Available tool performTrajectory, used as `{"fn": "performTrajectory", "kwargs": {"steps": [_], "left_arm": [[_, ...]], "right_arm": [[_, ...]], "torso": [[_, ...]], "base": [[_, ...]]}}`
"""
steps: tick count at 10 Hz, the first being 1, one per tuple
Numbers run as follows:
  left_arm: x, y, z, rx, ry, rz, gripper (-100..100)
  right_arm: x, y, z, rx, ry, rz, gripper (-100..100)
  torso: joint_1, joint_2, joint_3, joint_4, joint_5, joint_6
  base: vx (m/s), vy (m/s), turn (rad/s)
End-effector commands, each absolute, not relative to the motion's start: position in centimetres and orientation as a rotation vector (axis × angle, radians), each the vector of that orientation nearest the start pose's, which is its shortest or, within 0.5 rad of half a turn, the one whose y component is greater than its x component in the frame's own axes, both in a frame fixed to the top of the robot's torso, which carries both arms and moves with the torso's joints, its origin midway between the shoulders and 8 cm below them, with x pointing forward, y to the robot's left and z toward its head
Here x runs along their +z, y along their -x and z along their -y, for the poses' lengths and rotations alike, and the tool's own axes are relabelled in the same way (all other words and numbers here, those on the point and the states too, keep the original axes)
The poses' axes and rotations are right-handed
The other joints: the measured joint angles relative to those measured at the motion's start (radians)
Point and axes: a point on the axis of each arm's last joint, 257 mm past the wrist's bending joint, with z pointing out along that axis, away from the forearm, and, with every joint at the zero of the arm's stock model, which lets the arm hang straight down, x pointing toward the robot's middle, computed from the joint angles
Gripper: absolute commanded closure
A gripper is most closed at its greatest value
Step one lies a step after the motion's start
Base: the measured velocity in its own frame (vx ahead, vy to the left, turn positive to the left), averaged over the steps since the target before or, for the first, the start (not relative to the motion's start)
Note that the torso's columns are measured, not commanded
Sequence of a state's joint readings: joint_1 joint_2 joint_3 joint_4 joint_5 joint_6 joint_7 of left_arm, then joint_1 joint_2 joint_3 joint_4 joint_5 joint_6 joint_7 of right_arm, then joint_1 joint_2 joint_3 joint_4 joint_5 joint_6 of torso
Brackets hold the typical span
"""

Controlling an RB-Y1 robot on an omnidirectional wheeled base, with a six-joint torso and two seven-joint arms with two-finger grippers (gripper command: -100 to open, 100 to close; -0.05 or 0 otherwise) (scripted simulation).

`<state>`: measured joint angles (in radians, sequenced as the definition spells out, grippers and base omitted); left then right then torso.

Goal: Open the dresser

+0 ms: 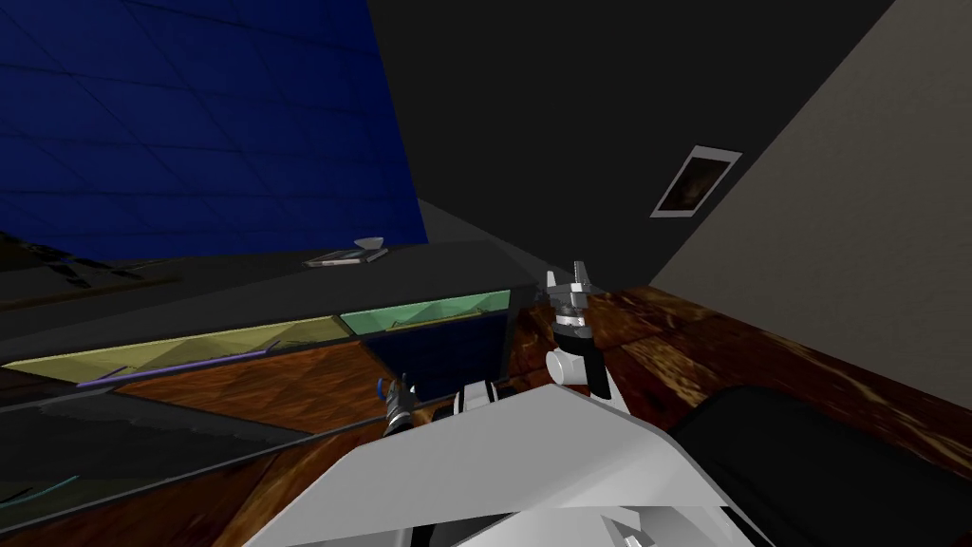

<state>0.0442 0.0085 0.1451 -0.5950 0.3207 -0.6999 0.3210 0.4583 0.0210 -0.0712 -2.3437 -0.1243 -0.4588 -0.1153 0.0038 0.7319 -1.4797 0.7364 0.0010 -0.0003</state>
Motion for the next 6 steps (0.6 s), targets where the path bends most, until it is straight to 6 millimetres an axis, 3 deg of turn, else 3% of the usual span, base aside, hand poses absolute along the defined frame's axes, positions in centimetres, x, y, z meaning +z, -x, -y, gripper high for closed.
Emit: {"fn": "performTrajectory", "kwargs": {"steps": [1, 2, 4, 5, 6], "left_arm": [[-51.5, -35.0, -33.9, -1.096, 1.94, -0.714, 100], [-51.1, -36.1, -33.9, -1.102, 1.939, -0.724, 100], [-51.2, -36.1, -33.5, -1.113, 1.947, -0.707, 100], [-51.3, -35.1, -35.4, -1.078, 1.961, -0.655, 100], [-51.6, -34.8, -35.4, -1.07, 1.969, -0.659, 100]], "right_arm": [[5.9, -33.2, 31.2, 1.45, -0.723, -0.438, 0], [5.9, -33.2, 31.1, 1.45, -0.723, -0.438, 0], [5.9, -33.2, 31.1, 1.45, -0.723, -0.438, 0], [5.9, -33.2, 31.1, 1.45, -0.723, -0.438, 0], [5.9, -33.2, 31.1, 1.451, -0.723, -0.438, 0]], "torso": [[-0.003, 0.005, 0.004, 0.001, 0.0, 0.001], [-0.003, 0.008, 0.005, 0.003, -0.003, -0.001], [-0.011, 0.016, 0.007, 0.003, -0.008, -0.001], [-0.011, 0.01, 0.003, 0.004, -0.008, 0.0], [-0.014, 0.006, 0.002, 0.001, -0.008, -0.003]], "base": [[-0.005, -0.012, 0.036], [-0.088, -0.041, 0.063], [-0.08, -0.019, 0.018], [-0.031, -0.133, 0.15], [-0.046, -0.171, 0.141]]}}
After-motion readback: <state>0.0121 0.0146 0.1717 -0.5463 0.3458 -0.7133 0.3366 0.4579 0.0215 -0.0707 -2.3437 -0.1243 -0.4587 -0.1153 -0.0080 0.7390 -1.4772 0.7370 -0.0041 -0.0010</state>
